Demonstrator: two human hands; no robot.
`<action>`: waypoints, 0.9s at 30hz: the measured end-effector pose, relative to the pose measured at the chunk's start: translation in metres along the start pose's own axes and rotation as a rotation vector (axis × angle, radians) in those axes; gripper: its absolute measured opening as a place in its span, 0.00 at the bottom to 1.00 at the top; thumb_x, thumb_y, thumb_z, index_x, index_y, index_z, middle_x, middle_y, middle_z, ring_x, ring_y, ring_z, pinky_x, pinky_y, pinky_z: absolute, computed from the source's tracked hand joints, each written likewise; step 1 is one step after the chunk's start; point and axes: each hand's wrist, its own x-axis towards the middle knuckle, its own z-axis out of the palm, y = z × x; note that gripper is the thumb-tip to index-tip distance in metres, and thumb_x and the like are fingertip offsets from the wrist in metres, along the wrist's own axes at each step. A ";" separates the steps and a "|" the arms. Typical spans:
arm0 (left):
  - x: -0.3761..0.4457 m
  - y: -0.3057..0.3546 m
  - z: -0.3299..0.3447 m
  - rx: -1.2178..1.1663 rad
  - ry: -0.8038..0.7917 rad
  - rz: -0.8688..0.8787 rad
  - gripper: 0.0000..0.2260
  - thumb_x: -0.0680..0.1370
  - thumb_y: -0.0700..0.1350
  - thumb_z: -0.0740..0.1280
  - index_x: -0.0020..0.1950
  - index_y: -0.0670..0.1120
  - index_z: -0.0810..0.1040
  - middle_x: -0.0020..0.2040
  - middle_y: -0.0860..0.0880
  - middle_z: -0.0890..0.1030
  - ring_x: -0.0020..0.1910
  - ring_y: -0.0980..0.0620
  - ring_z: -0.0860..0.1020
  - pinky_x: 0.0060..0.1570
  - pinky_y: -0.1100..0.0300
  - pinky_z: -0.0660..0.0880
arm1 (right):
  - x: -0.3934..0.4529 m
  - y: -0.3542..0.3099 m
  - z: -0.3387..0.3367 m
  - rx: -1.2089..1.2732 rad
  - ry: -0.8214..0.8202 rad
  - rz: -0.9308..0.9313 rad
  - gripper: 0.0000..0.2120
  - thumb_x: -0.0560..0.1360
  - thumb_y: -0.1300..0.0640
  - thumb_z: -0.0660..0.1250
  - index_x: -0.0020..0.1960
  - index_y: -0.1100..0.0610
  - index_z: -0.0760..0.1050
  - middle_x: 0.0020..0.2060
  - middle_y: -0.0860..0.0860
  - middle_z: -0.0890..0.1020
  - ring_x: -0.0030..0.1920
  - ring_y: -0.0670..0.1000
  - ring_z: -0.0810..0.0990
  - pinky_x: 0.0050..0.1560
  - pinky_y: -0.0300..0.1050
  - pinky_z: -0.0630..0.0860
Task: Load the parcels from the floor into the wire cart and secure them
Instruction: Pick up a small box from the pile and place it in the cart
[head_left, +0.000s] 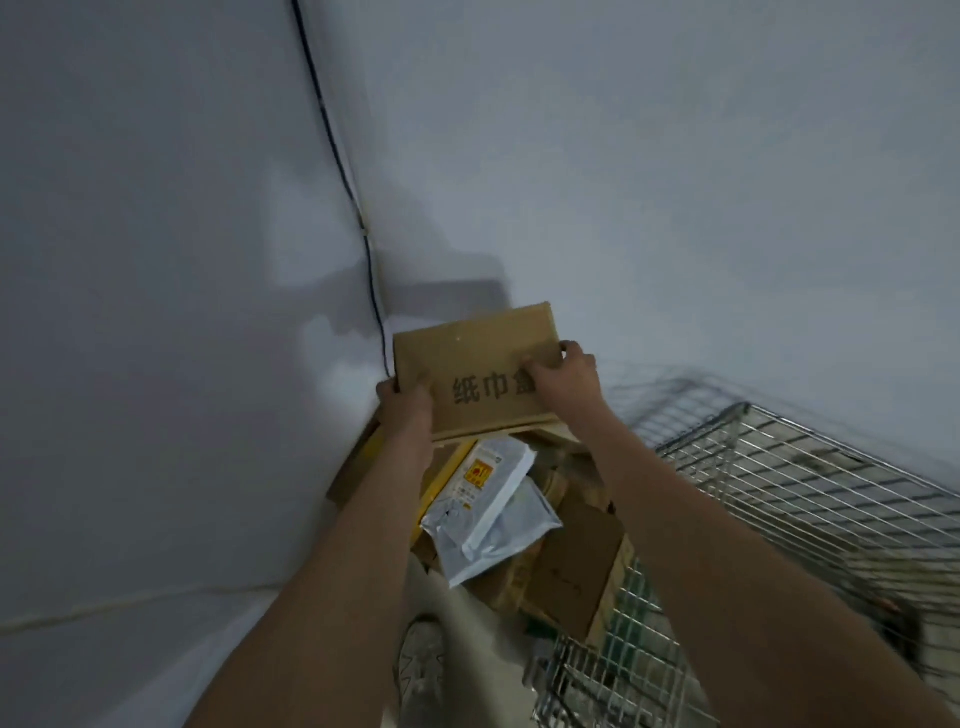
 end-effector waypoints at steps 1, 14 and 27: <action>-0.021 0.010 0.004 0.006 -0.022 0.042 0.20 0.79 0.49 0.66 0.70 0.49 0.67 0.61 0.45 0.77 0.51 0.45 0.77 0.48 0.54 0.77 | -0.014 0.001 -0.019 0.034 0.014 -0.010 0.35 0.74 0.41 0.69 0.74 0.55 0.63 0.66 0.58 0.69 0.63 0.61 0.74 0.64 0.60 0.74; -0.283 0.027 0.020 0.151 -0.207 0.390 0.23 0.75 0.51 0.69 0.69 0.53 0.69 0.59 0.50 0.79 0.54 0.48 0.78 0.57 0.47 0.78 | -0.223 0.055 -0.223 0.434 0.151 -0.015 0.28 0.77 0.47 0.69 0.71 0.52 0.61 0.61 0.54 0.76 0.56 0.55 0.78 0.53 0.50 0.76; -0.375 -0.057 0.066 0.319 -0.462 0.430 0.23 0.79 0.50 0.70 0.72 0.48 0.68 0.56 0.52 0.74 0.51 0.51 0.74 0.48 0.57 0.72 | -0.340 0.157 -0.296 0.503 0.367 0.175 0.27 0.77 0.51 0.71 0.71 0.55 0.64 0.57 0.53 0.78 0.53 0.53 0.78 0.53 0.50 0.77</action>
